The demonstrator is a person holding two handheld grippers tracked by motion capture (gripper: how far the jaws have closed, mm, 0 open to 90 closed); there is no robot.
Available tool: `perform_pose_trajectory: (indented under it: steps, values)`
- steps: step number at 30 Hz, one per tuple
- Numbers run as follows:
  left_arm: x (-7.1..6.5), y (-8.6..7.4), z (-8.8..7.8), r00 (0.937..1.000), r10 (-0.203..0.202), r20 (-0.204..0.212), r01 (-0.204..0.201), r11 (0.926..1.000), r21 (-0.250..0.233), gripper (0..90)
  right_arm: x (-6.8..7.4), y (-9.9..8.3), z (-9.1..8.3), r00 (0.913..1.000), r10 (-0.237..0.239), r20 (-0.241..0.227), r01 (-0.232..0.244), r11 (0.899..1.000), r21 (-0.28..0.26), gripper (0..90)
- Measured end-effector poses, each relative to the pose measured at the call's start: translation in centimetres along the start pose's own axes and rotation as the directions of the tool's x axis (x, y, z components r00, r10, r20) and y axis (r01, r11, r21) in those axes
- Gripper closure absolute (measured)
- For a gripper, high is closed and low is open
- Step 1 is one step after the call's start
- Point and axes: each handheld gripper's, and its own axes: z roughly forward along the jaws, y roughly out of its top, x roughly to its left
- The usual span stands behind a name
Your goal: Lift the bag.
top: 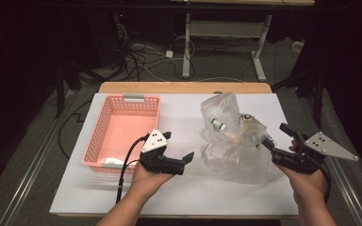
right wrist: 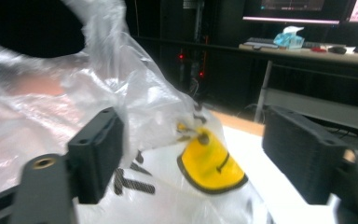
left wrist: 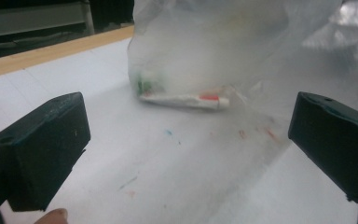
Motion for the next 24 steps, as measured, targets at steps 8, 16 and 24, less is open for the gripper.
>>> perform_pose_trajectory:
  steps: [8, 16, 24]
  values:
    - [-0.3, -1.7, -1.9, 0.9996, 0.018, -0.023, -0.018, 0.9997, -0.019, 0.0, 0.8, -2.5, -0.8, 0.9999, 0.012, -0.011, -0.011, 0.999, 0.038, 3.2]
    - [0.0, -2.3, -2.6, 0.9977, 0.026, -0.063, -0.027, 0.9996, -0.010, 0.0, 0.6, -4.6, -1.9, 0.9983, 0.057, 0.003, -0.057, 0.995, 0.082, 0.1]
    - [0.0, -2.4, -2.4, 0.9975, 0.029, -0.064, -0.029, 0.9996, -0.007, 0.0, 0.6, -4.4, -2.0, 0.9990, 0.044, 0.004, -0.044, 0.997, 0.066, 0.1]
